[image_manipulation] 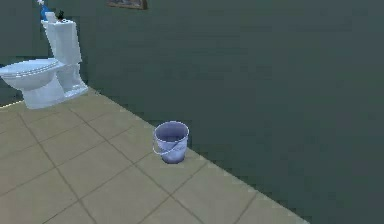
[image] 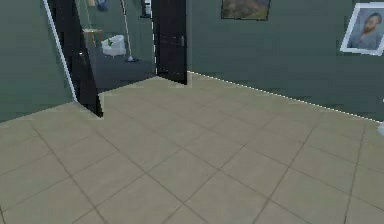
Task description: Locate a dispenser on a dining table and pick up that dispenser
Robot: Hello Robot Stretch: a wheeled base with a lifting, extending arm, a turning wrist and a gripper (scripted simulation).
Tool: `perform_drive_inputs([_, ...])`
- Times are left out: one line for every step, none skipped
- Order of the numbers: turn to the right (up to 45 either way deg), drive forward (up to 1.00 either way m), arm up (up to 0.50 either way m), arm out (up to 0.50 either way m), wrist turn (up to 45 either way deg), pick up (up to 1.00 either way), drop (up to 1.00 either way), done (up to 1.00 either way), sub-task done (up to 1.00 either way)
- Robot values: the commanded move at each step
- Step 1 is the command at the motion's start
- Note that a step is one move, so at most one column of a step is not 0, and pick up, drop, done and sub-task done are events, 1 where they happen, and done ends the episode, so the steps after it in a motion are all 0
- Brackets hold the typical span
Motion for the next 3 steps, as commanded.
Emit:
perform_drive_inputs([-18.0, 0.0, 0.0, 0.0, 0.0, 0.0, 0.0, 0.0, 0.0])
perform_drive_inputs([0.0, 1.0, 0.0, 0.0, 0.0, 0.0, 0.0, 0.0, 0.0])
perform_drive_inputs([0.0, 1.0, 0.0, 0.0, 0.0, 0.0, 0.0, 0.0, 0.0])
